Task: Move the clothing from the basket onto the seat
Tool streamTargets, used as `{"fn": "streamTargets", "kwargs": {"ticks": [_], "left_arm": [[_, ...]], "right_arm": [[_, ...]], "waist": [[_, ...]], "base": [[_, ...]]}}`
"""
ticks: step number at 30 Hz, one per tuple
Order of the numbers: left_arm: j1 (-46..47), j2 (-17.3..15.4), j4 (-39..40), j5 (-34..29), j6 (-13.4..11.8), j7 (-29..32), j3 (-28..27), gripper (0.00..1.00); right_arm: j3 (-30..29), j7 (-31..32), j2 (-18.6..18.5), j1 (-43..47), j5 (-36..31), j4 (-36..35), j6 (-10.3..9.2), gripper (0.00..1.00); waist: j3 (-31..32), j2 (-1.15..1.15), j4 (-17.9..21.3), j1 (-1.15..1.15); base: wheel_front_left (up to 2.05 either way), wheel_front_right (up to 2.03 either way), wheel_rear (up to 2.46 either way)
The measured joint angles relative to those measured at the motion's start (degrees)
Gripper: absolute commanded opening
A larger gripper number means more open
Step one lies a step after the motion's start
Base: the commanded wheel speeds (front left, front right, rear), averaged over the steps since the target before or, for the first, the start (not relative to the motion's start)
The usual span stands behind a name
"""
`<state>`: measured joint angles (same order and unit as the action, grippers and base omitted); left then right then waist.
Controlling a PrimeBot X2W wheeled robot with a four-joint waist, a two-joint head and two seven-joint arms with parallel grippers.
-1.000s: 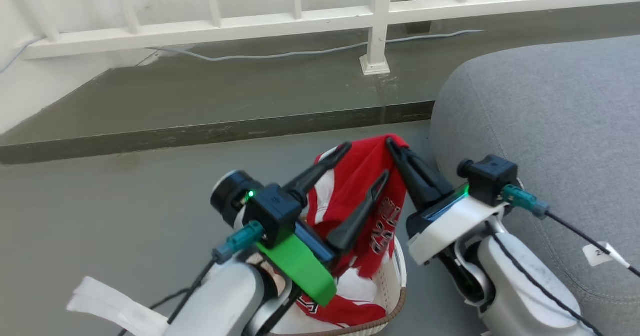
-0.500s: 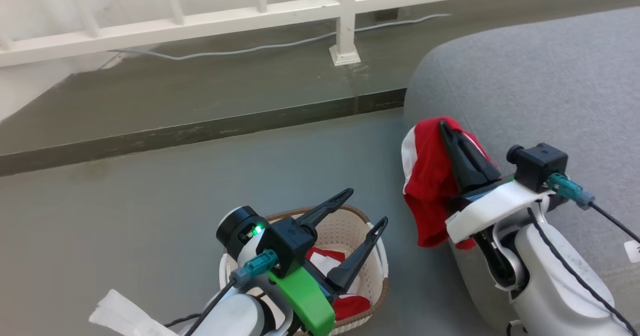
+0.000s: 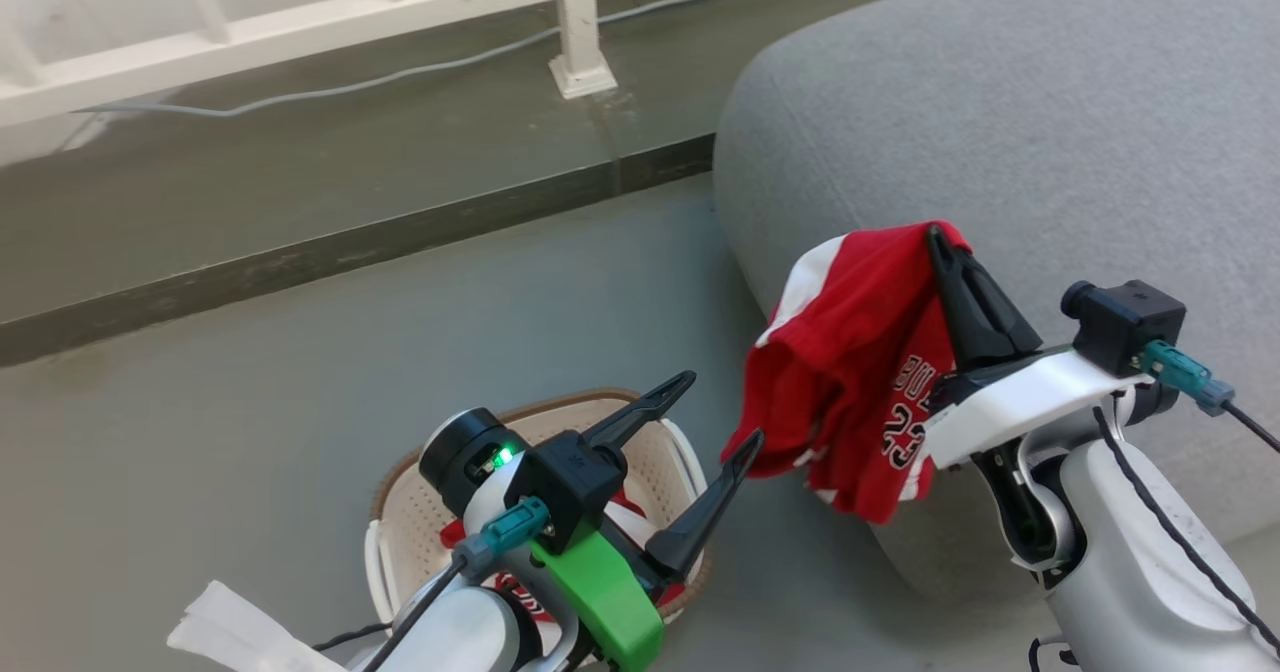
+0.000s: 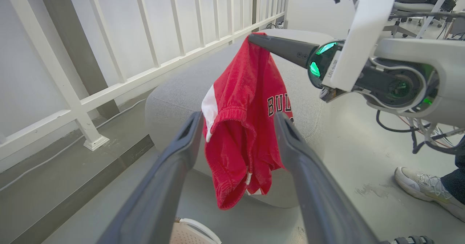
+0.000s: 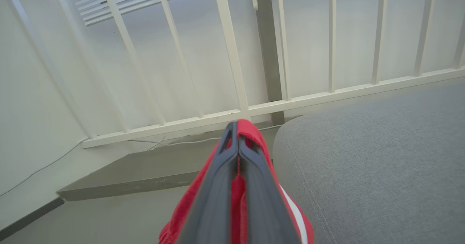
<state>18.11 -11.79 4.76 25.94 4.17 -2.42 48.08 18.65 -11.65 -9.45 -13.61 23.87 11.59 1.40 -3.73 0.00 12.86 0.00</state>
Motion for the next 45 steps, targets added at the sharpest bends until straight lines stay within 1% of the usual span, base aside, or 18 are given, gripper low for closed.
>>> {"fn": "streamTargets", "kwargs": {"ticks": [4,7,11,15,21,25,31,35,41,43,45], "left_arm": [[0.0,0.0,0.3,-0.2,-0.2,0.4,-0.1,1.0],[0.1,-0.1,0.8,-1.4,-0.3,0.9,-0.1,1.0],[0.3,-0.1,1.3,-2.0,-0.7,1.2,-0.3,1.0],[1.5,-0.3,1.4,-2.5,-0.7,1.6,-1.2,1.0],[2.9,-0.9,1.8,-3.0,-1.4,2.4,-1.7,1.0],[4.0,-0.9,2.6,-3.2,-1.4,3.0,-1.4,1.0],[6.1,-0.4,3.4,-3.5,-1.1,4.5,0.0,1.0],[7.3,0.0,3.5,-3.5,-0.2,5.2,0.8,1.0],[9.1,0.7,3.9,-4.8,0.4,5.5,2.3,1.0],[9.3,1.1,4.1,-5.1,0.5,5.9,2.6,1.0],[10.1,1.6,4.4,-5.1,0.9,6.0,3.8,1.0]], "right_arm": [[-1.3,-0.4,-0.1,0.0,0.5,0.0,-0.32,0.0],[-2.4,-0.5,-0.6,0.0,0.9,0.0,-0.57,0.0],[-4.4,-1.0,-1.5,0.0,1.3,0.1,-1.01,0.0],[-6.1,-1.3,-1.5,-0.7,2.0,0.6,-1.52,0.0],[-8.9,-1.5,-1.6,-6.0,3.6,2.2,-1.51,0.0],[-10.6,-1.5,-3.0,-11.0,4.0,3.9,-1.51,0.0],[-13.1,-1.5,-6.4,-19.9,4.0,7.0,-1.43,0.0],[-14.7,-1.4,-8.8,-25.2,4.0,9.3,-1.43,0.0],[-16.9,-1.4,-11.4,-31.4,4.4,13.0,-1.43,0.0],[-17.3,-1.4,-12.8,-32.8,4.1,14.5,-1.51,0.0],[-18.6,-1.4,-14.5,-33.9,4.1,17.1,-1.99,0.0]], "waist": [[-1.1,0.0,2.1,0.0],[-2.0,0.0,3.5,0.0],[-3.6,0.0,4.8,0.0],[-5.2,0.0,5.8,0.0],[-7.6,0.0,6.8,0.0],[-9.4,0.0,7.2,0.0],[-12.2,0.0,7.0,0.0],[-14.1,0.0,6.2,0.0],[-16.6,0.0,4.1,0.0],[-17.5,0.0,3.3,0.0],[-18.8,0.0,2.1,0.0]], "base": [[0.0,0.0,0.0],[0.0,0.0,0.0],[0.0,0.0,0.0],[0.0,0.0,0.0],[0.0,0.0,0.0],[0.0,0.0,0.0],[0.0,0.0,0.0],[0.0,0.0,0.0],[0.0,0.0,0.0],[0.0,0.0,0.0],[0.0,0.0,0.0]]}}
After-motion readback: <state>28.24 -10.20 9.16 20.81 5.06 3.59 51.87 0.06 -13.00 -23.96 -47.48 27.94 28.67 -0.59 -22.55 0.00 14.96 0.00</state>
